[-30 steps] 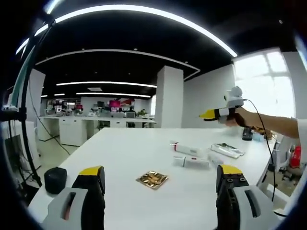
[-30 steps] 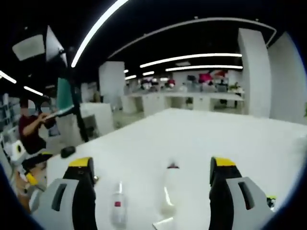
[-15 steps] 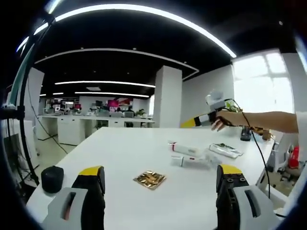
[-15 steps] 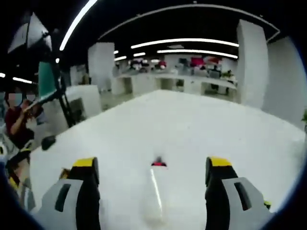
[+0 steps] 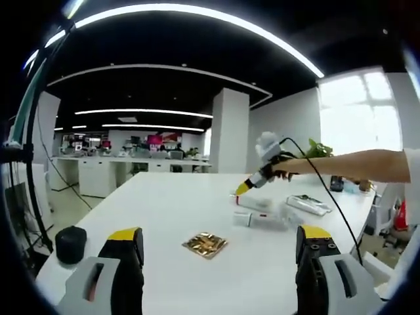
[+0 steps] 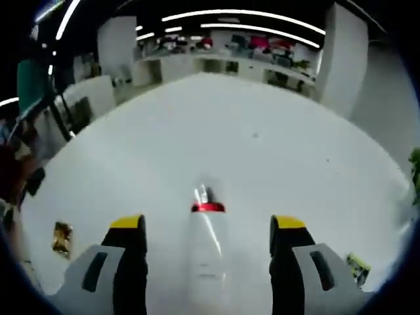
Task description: Arrange the skincare products in the storage area until every visible bottle or jar stands upright without overlapping.
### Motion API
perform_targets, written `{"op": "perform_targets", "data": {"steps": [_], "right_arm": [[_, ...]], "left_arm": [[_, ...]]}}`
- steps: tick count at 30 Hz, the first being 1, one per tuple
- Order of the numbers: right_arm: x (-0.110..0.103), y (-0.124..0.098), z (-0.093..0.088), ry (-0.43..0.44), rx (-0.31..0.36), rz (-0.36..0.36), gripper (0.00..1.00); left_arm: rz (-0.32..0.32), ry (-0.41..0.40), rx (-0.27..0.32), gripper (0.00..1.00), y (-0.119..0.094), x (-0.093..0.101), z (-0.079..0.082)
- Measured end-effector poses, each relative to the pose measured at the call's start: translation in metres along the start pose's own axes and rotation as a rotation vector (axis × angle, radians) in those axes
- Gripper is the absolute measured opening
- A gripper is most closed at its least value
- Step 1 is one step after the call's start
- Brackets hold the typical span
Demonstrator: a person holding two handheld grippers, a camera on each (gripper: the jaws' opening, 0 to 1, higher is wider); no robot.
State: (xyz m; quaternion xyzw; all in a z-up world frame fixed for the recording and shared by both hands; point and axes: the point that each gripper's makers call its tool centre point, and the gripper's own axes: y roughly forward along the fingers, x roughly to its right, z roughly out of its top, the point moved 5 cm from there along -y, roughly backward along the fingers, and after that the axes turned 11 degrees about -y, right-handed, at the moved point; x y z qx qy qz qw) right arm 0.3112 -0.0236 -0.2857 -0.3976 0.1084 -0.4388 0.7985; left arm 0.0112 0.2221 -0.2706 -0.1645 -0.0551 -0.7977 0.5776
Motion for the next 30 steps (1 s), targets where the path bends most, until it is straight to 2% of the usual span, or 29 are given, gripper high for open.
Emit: {"op": "perform_targets", "data": {"steps": [3, 6, 10, 12, 15, 21, 24, 29, 30], "right_arm": [[0.001, 0.005, 0.002, 0.023, -0.008, 0.009, 0.69], [0.0, 0.012, -0.005, 0.054, -0.045, 0.007, 0.64], [0.001, 0.022, -0.009, 0.032, -0.093, -0.015, 0.62], [0.003, 0.026, -0.011, 0.031, -0.101, -0.038, 0.54], [0.001, 0.034, -0.014, 0.043, -0.128, -0.018, 0.56], [-0.003, 0.037, -0.014, 0.033, -0.153, -0.022, 0.51], [-0.004, 0.038, -0.009, 0.031, -0.128, -0.02, 0.46], [-0.006, 0.039, -0.008, 0.027, -0.142, -0.026, 0.43], [-0.006, 0.04, -0.007, 0.006, -0.137, -0.021, 0.42]], "left_arm": [[-0.005, -0.002, -0.006, 0.99, 0.001, 0.001, -0.002], [-0.012, -0.005, -0.007, 0.99, 0.002, 0.002, -0.003], [-0.011, -0.009, -0.017, 0.99, 0.004, 0.001, -0.006], [-0.01, -0.008, -0.018, 0.99, 0.004, 0.001, -0.005], [-0.021, -0.002, -0.009, 0.99, 0.005, 0.001, -0.004], [-0.028, 0.0, -0.022, 0.99, 0.006, 0.003, -0.007], [-0.031, 0.011, -0.031, 0.98, 0.006, 0.004, -0.008], [-0.053, 0.003, -0.023, 0.97, 0.007, 0.007, -0.008], [-0.059, 0.004, -0.023, 0.97, 0.007, 0.008, -0.008]]}}
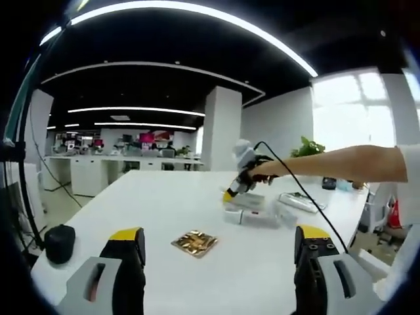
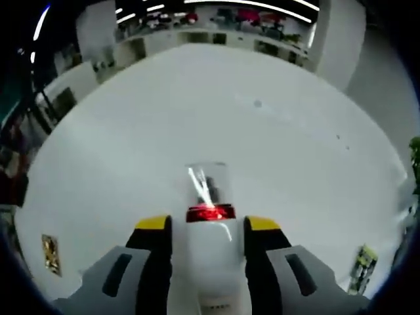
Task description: Arrange the skincare products in the storage area until every visible bottle or jar stands upright without overlapping.
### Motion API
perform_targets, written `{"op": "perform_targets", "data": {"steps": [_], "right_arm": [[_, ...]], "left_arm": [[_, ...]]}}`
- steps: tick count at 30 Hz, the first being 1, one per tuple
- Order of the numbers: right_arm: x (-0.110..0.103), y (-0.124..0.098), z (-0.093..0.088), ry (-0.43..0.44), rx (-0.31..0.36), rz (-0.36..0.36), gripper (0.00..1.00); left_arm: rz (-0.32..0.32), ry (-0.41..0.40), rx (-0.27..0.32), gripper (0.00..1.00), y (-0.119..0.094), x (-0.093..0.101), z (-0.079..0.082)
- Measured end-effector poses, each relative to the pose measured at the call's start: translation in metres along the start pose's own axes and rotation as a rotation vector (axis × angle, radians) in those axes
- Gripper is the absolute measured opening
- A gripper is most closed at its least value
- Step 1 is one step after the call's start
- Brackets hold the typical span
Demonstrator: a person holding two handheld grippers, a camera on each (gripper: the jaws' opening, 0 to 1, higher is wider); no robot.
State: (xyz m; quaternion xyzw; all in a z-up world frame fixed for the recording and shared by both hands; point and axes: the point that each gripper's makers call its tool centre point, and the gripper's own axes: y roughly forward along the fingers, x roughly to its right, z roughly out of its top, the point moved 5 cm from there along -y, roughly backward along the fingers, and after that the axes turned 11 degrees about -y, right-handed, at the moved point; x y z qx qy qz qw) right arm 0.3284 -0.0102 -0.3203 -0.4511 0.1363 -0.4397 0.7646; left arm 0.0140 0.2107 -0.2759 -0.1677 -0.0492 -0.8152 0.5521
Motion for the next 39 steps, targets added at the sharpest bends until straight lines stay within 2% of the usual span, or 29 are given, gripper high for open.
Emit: {"op": "perform_targets", "data": {"steps": [7, 9, 15, 17, 24, 27, 31, 34, 37, 39], "right_arm": [[-0.002, 0.0, 0.002, -0.039, 0.001, -0.004, 0.39], [-0.003, 0.001, 0.003, -0.04, 0.002, -0.001, 0.33], [0.002, 0.001, 0.002, -0.047, -0.003, 0.006, 0.32], [-0.004, -0.007, -0.007, -0.042, -0.004, 0.004, 0.31], [0.004, -0.003, -0.003, 0.008, -0.028, -0.007, 0.3], [0.005, -0.006, -0.002, 0.015, -0.006, 0.01, 0.29], [0.009, -0.013, 0.01, 0.068, 0.077, 0.037, 0.29], [0.01, -0.024, 0.015, 0.069, 0.114, 0.025, 0.29], [0.015, -0.032, 0.023, 0.074, 0.17, 0.01, 0.29], [0.017, -0.036, 0.026, 0.08, 0.193, 0.007, 0.28]], "left_arm": [[-0.018, 0.0, -0.003, 0.96, 0.001, 0.003, -0.001], [-0.021, -0.005, -0.003, 0.96, 0.001, 0.003, -0.001], [-0.028, -0.008, -0.004, 0.96, 0.001, 0.003, -0.002], [-0.029, -0.01, -0.004, 0.95, 0.001, 0.003, -0.002], [-0.03, -0.023, -0.019, 0.94, 0.003, 0.004, -0.005], [-0.037, -0.022, -0.017, 0.94, 0.004, 0.006, -0.004], [-0.044, -0.017, -0.023, 0.94, 0.006, 0.008, -0.006], [-0.051, -0.023, -0.009, 0.94, 0.005, 0.01, -0.004], [-0.079, -0.065, 0.038, 0.94, 0.004, 0.013, 0.002], [-0.084, -0.068, 0.046, 0.94, 0.003, 0.014, 0.003]]}}
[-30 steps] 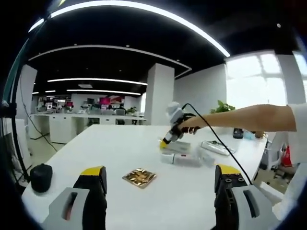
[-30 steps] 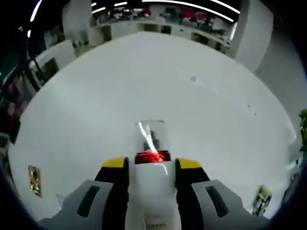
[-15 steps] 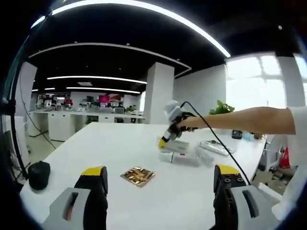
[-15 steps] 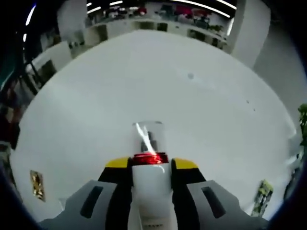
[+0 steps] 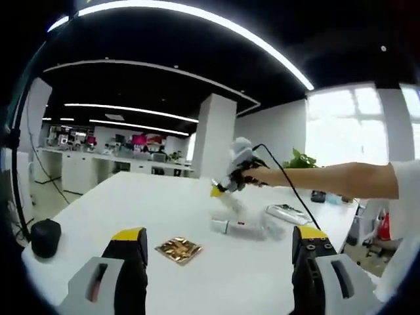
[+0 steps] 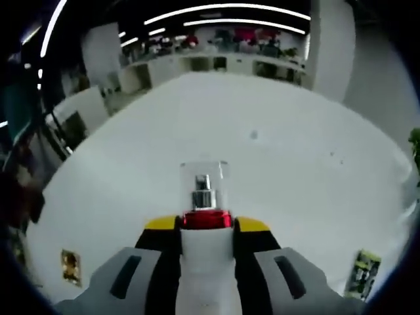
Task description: Arrange the skincare products in the storage area until every visible bottle or jar stands upright without overlapping.
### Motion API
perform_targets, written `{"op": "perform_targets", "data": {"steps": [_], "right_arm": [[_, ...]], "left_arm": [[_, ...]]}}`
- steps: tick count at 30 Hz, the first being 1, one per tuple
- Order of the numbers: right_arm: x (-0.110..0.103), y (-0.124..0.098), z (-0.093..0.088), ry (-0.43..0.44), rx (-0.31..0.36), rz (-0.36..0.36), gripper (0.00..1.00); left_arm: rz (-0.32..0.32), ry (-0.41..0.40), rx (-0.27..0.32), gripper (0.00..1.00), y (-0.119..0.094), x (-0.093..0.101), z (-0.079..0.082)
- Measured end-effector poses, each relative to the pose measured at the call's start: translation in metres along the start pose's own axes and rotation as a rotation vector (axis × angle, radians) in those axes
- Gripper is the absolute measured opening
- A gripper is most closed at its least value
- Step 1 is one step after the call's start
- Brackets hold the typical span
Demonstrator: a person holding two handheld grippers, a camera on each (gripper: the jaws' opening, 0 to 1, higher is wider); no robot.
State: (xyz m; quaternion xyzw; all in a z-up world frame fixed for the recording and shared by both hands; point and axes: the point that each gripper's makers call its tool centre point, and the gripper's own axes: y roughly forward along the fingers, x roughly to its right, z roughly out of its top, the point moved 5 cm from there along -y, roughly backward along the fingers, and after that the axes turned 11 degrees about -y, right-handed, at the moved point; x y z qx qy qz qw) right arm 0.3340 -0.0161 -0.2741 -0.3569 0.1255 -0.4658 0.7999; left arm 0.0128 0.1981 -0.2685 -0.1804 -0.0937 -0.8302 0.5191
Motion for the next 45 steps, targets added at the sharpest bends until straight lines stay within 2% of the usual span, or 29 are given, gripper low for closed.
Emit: {"op": "perform_targets", "data": {"steps": [7, 8, 10, 12, 13, 15, 18, 20, 21, 24, 27, 33, 34, 42, 45], "right_arm": [[0.007, -0.017, 0.016, -0.015, 0.138, -0.031, 0.28], [0.009, -0.019, 0.02, -0.038, 0.187, -0.042, 0.28], [0.011, -0.021, 0.02, -0.041, 0.202, -0.056, 0.28], [0.015, -0.024, 0.021, -0.039, 0.245, -0.065, 0.28], [0.017, -0.027, 0.023, -0.051, 0.313, -0.069, 0.28], [0.02, -0.031, 0.022, -0.013, 0.372, -0.096, 0.28], [0.023, -0.035, 0.02, -0.007, 0.437, -0.112, 0.28], [0.017, -0.043, 0.013, -0.017, 0.479, -0.121, 0.28], [0.021, -0.046, 0.012, -0.016, 0.509, -0.15, 0.28], [0.023, -0.05, 0.011, -0.047, 0.579, -0.171, 0.28], [0.028, -0.053, 0.002, -0.008, 0.632, -0.203, 0.28], [0.037, -0.045, -0.012, -0.02, 0.651, -0.228, 0.28], [0.038, -0.047, -0.011, 0.007, 0.701, -0.222, 0.28], [0.041, -0.048, -0.015, 0.002, 0.705, -0.252, 0.29], [0.037, -0.051, -0.021, -0.004, 0.729, -0.264, 0.29]], "left_arm": [[0.027, 0.036, -0.011, 0.93, 0.001, -0.003, -0.001], [0.027, 0.027, -0.01, 0.93, 0.002, -0.003, -0.001], [0.019, 0.01, 0.002, 0.93, 0.002, -0.002, 0.0], [0.008, 0.004, 0.01, 0.93, 0.003, 0.0, 0.001], [0.006, 0.005, 0.011, 0.93, 0.003, 0.001, 0.001], [0.004, 0.007, 0.012, 0.93, 0.003, 0.002, 0.001], [0.007, 0.012, 0.003, 0.93, 0.005, 0.002, -0.002], [0.007, 0.01, -0.002, 0.93, 0.006, 0.002, -0.004], [0.005, 0.009, -0.004, 0.93, 0.006, 0.002, -0.004], [-0.005, 0.001, -0.003, 0.93, 0.007, 0.004, -0.005], [-0.022, -0.006, 0.003, 0.93, 0.008, 0.008, -0.005], [-0.027, 0.009, -0.017, 0.93, 0.009, 0.011, -0.008], [-0.028, 0.008, -0.016, 0.93, 0.009, 0.012, -0.008], [-0.034, 0.014, -0.021, 0.93, 0.011, 0.016, -0.01], [-0.038, 0.014, -0.021, 0.93, 0.011, 0.018, -0.01]]}}
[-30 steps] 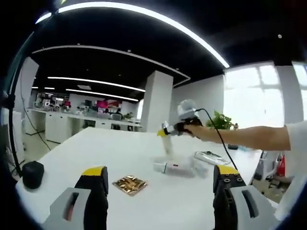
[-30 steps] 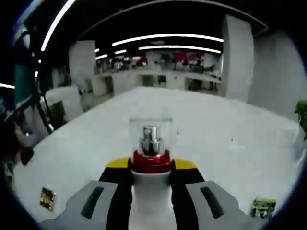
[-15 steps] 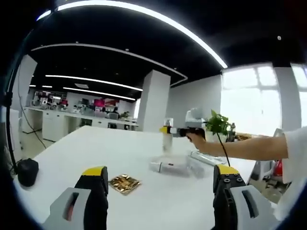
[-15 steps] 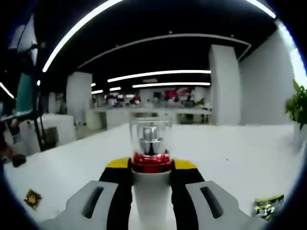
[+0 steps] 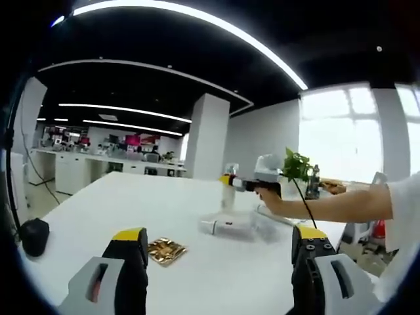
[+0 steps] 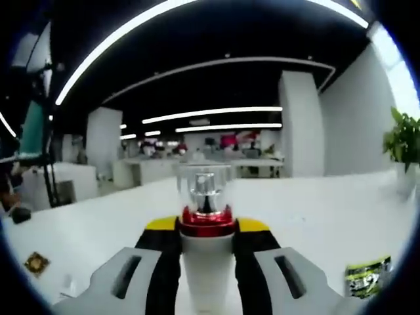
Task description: Arrange the skincare products in the storage area until every visible bottle or jar stands upright without overlapping.
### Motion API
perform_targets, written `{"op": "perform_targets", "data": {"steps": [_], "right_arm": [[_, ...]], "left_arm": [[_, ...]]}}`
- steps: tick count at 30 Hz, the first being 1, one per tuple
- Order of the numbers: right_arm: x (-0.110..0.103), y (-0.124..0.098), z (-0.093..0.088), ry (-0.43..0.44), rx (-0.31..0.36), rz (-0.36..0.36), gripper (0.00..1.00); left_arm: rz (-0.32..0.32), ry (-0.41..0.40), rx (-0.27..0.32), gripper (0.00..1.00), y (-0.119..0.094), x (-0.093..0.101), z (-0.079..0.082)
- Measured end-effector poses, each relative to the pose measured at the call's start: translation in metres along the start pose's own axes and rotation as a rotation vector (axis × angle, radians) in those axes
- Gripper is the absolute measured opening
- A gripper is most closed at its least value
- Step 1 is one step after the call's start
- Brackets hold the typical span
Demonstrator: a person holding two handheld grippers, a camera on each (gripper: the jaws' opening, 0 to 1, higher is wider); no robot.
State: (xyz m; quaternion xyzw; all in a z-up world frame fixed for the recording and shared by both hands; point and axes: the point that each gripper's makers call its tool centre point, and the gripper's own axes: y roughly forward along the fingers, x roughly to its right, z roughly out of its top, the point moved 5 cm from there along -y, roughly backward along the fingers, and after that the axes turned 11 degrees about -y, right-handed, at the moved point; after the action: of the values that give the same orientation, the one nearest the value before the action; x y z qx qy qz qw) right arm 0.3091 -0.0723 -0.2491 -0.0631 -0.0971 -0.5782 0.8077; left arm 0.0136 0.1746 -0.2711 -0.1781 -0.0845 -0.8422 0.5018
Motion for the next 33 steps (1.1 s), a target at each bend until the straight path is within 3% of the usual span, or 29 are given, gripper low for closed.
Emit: {"op": "perform_targets", "data": {"steps": [9, 16, 19, 22, 33], "right_arm": [[0.0, -0.006, 0.0, -0.019, -0.031, 0.017, 0.31], [-0.004, -0.008, -0.009, 0.03, -0.068, 0.065, 0.41], [-0.003, -0.005, -0.016, 0.045, -0.113, 0.066, 0.38], [-0.001, -0.005, -0.027, 0.023, -0.167, 0.047, 0.29], [0.004, 0.002, -0.025, 0.01, -0.164, 0.023, 0.28]], "left_arm": [[0.006, 0.007, -0.01, 0.93, 0.001, 0.002, -0.002], [0.011, 0.02, -0.018, 0.92, 0.002, 0.001, -0.004], [0.009, 0.024, -0.021, 0.92, 0.002, 0.001, -0.004], [0.011, 0.025, -0.019, 0.92, 0.001, 0.0, -0.003], [0.021, 0.027, -0.024, 0.92, -0.001, -0.003, -0.004]]}}
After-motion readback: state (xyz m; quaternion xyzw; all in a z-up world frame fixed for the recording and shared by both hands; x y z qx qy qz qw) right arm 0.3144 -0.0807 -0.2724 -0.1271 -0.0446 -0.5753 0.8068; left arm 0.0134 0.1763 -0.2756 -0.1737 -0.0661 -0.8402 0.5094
